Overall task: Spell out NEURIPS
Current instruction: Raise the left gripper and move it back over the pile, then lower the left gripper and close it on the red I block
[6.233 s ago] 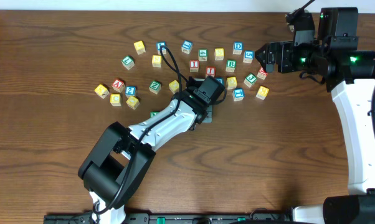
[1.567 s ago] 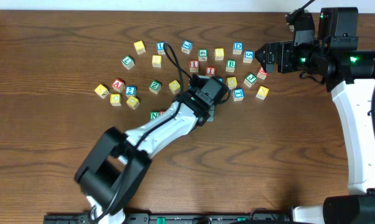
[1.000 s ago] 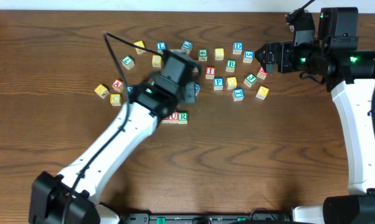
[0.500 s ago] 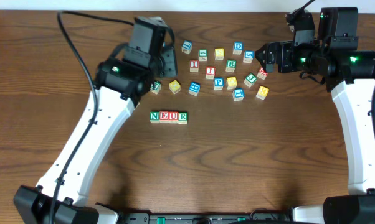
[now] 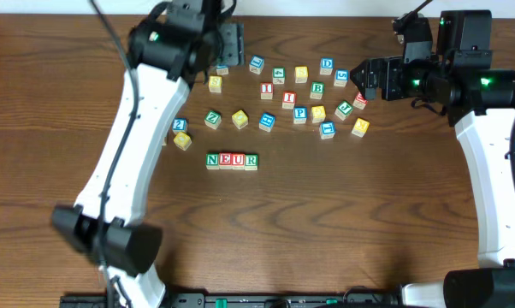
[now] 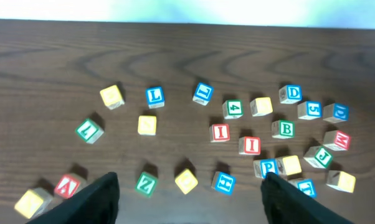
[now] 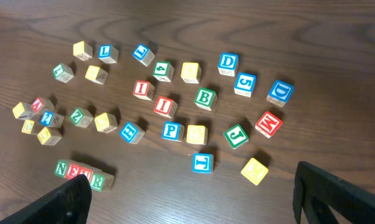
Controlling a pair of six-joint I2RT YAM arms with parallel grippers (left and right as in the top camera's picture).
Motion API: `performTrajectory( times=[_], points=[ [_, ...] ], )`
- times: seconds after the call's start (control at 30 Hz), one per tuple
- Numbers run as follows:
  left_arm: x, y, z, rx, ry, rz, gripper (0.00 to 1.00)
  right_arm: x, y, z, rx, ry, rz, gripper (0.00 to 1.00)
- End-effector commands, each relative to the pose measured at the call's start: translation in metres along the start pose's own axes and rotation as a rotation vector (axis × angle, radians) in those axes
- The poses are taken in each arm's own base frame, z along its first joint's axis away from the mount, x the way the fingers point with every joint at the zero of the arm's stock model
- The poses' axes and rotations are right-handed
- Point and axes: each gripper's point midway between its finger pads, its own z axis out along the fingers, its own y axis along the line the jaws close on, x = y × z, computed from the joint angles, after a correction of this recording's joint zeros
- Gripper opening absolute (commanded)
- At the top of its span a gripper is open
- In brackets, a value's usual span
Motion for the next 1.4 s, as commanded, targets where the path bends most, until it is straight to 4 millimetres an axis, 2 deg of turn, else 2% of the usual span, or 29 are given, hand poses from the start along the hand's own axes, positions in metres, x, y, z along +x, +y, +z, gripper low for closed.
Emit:
performTrajectory(
  times=[0.0, 0.27, 0.33, 0.5, 0.7, 0.93, 1.13, 1.37],
  points=[
    [-0.001, -0.001, 0.024, -0.005, 0.024, 0.030, 0.76, 0.001, -0.001, 0.001, -0.003, 0.005, -0.006, 0.99],
    [0.017, -0.001, 0.091, -0.024, 0.102, 0.035, 0.94, 0.001, -0.001, 0.001, -0.003, 0.005, -0.006, 0.99],
    [0.024, -0.003, 0.106, -0.022, 0.122, 0.037, 0.94, 0.001, -0.001, 0.001, -0.003, 0.005, -0.006, 0.99],
    [0.045, -0.010, 0.143, -0.030, 0.181, 0.025, 0.84, 0.001, -0.001, 0.001, -0.003, 0.005, -0.006, 0.99],
    [0.076, -0.018, 0.183, -0.043, 0.250, 0.012, 0.82, 0.001, -0.001, 0.001, -0.003, 0.005, -0.006, 0.99],
    [0.098, -0.023, 0.216, -0.076, 0.276, 0.042, 0.83, 0.001, -0.001, 0.001, -0.003, 0.005, -0.006, 0.99],
    [0.102, -0.025, 0.231, -0.092, 0.258, 0.054, 0.83, 0.001, -0.001, 0.001, -0.003, 0.005, -0.006, 0.99],
    [0.116, -0.036, 0.246, -0.084, 0.271, 0.075, 0.83, 0.001, -0.001, 0.001, -0.003, 0.005, -0.006, 0.99]
  ],
)
